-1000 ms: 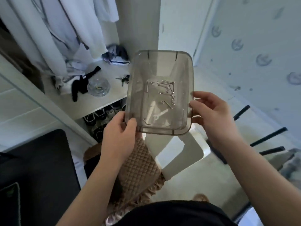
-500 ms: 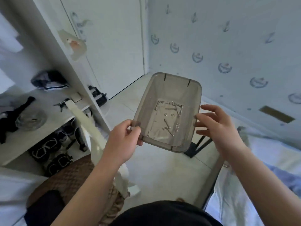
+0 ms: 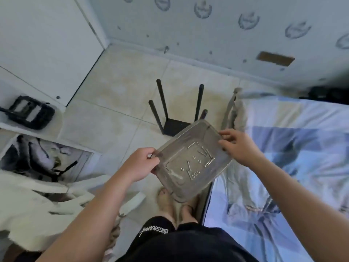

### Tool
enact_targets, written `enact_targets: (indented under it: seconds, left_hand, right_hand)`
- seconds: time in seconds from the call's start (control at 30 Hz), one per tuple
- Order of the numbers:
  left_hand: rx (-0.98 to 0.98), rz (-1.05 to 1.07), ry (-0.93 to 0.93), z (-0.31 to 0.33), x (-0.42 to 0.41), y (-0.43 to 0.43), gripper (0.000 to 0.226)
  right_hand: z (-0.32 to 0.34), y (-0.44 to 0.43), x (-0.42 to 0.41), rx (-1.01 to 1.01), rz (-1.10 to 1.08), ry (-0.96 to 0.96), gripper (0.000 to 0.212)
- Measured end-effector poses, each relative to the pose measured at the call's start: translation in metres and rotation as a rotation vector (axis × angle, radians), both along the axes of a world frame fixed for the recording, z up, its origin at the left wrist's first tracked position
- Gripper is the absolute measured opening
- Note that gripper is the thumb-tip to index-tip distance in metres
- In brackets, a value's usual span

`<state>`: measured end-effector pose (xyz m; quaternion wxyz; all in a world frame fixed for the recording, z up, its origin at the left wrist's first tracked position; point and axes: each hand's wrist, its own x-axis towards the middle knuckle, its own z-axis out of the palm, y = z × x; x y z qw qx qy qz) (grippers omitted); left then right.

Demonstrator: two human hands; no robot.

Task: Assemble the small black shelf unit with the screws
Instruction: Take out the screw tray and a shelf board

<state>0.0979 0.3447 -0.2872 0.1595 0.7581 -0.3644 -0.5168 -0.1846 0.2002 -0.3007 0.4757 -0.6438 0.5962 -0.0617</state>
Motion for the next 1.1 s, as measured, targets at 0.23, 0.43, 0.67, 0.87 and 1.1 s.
enact_targets:
  seconds: [0.23,0.43,0.67,0.87,1.1]
  left_hand:
    - [0.213,0.419,0.215,-0.169,-0.004,-0.054,0.016]
    - [0.244,0.377,0.070,-0.358,-0.002,-0.063,0.022]
    - [0.240,0.352,0.041,-0.549,0.018,-0.084,0.032]
    - [0.227,0.302,0.110,-0.677,0.016,-0.120,0.029]
    - [0.160,0.276,0.105,-0.729,0.007,-0.141,0.032]
  right_hand:
    - [-0.163,0.021,-0.008,0.245,-0.235,0.150,0.006]
    - [-0.336,0.028,0.021,0.346,-0.415,0.199,0.012]
    - [-0.520,-0.006,0.040,0.377,-0.359,0.264,0.009]
    - [-0.640,-0.050,0.048,0.391,-0.316,0.325,0.013]
    - [-0.686,-0.071,0.050,0.406,-0.408,0.259,0.021]
